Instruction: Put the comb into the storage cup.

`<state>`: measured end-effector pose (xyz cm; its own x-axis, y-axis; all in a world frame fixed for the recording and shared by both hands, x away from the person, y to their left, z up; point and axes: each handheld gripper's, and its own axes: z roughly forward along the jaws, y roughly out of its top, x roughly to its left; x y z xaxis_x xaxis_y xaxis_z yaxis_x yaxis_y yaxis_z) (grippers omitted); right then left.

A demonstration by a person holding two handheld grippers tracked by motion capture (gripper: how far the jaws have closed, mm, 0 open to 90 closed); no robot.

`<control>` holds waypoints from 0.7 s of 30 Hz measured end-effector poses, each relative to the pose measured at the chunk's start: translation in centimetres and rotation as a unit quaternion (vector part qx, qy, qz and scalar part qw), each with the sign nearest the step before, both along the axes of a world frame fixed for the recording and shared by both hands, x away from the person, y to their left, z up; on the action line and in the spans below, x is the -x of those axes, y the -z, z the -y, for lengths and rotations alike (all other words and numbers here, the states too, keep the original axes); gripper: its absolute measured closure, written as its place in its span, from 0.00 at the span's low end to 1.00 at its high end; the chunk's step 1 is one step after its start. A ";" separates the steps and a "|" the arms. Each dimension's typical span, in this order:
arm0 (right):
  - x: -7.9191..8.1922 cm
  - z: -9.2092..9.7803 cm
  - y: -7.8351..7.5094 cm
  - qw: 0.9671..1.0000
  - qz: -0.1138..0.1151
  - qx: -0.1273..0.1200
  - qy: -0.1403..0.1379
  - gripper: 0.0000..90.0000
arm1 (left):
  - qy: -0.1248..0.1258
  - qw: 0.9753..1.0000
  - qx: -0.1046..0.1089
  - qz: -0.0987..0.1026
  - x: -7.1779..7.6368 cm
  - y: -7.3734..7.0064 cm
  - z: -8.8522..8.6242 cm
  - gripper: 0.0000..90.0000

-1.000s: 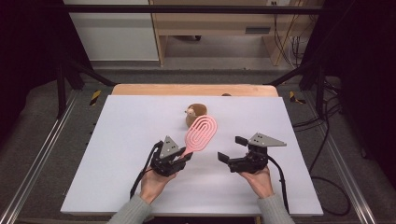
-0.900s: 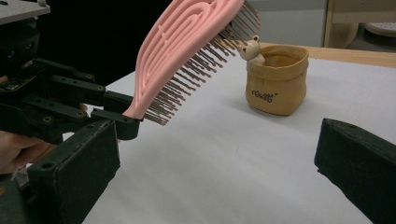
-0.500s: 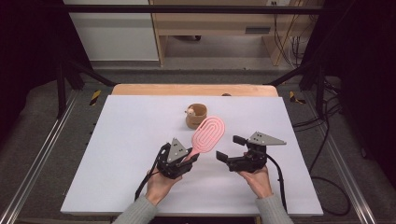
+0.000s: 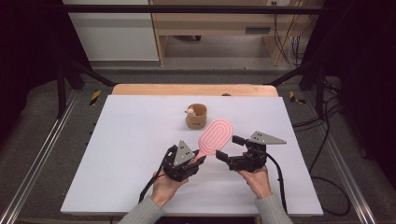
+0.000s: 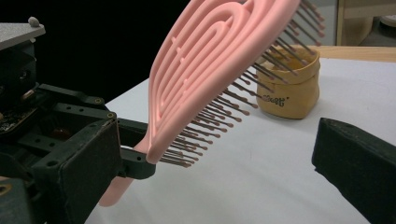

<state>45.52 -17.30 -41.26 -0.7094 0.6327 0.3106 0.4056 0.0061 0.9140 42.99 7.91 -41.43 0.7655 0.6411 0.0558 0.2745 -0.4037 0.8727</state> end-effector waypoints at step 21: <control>-0.3 0.6 0.2 0.999 -0.024 -0.021 -0.010 0.25 | 0.018 1.000 0.018 -0.007 0.6 0.9 1.7 0.78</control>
<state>45.81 -17.93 -41.45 -0.7048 0.6044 0.3714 0.4498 -0.0241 0.8928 42.37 6.25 -42.33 0.7881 0.6152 0.0219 0.2730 -0.3811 0.8833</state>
